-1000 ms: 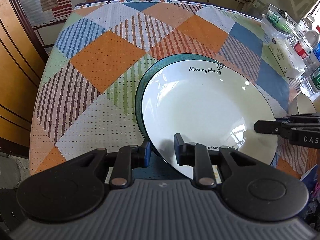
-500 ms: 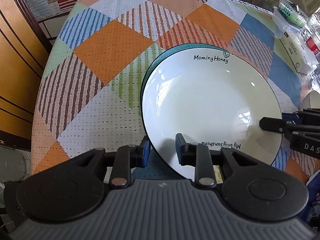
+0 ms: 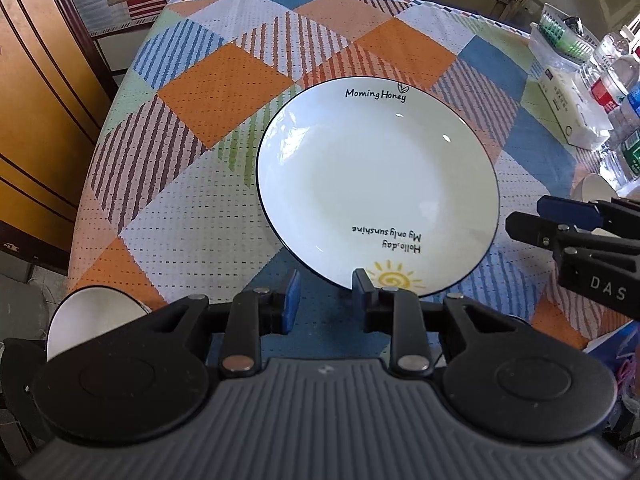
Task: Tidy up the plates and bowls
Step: 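Lower the Morning Honey plate onto the stack, open and withdraw grippers, then grip the rim of a white ribbed bowl with both grippers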
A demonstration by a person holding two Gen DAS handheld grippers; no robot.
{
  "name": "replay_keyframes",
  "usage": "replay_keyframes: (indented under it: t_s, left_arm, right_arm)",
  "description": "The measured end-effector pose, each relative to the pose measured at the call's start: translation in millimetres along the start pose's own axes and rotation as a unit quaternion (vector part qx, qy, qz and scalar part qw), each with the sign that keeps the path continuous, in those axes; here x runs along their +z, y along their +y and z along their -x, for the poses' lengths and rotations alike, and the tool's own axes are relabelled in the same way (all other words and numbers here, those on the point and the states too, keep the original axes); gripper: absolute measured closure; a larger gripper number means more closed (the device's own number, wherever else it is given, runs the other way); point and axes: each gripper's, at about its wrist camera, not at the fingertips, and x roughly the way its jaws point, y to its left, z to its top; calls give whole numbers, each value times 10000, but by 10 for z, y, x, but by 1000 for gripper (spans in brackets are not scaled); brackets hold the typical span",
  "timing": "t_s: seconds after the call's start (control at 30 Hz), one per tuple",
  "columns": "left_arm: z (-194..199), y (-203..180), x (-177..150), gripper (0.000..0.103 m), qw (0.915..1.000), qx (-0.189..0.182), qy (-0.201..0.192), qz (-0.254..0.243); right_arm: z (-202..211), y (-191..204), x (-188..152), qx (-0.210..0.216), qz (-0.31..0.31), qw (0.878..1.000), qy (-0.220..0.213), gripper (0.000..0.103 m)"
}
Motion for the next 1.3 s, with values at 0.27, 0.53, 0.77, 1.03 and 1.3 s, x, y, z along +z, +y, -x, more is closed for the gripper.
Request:
replay_keyframes:
  t_s: [0.27, 0.53, 0.77, 1.03, 1.3]
  left_arm:
    - [555, -256, -209, 65, 9996, -66, -149, -210]
    - [1062, -565, -443, 51, 9955, 207, -390, -837]
    - [1212, -719, -664, 42, 9929, 208, -457, -1077]
    - [1142, -788, -842, 32, 9929, 51, -422, -1107]
    - [971, -796, -943, 28, 9936, 56, -274, -1098]
  right_arm:
    - [596, 130, -193, 52, 393, 9989, -259, 46]
    - [1071, 180, -471, 336, 525, 9977, -273, 31]
    - [1238, 135, -769, 325, 588, 9977, -74, 28]
    - [1182, 6, -1107, 587, 393, 9973, 201, 15]
    - [1105, 44, -1307, 595, 473, 9970, -117, 8]
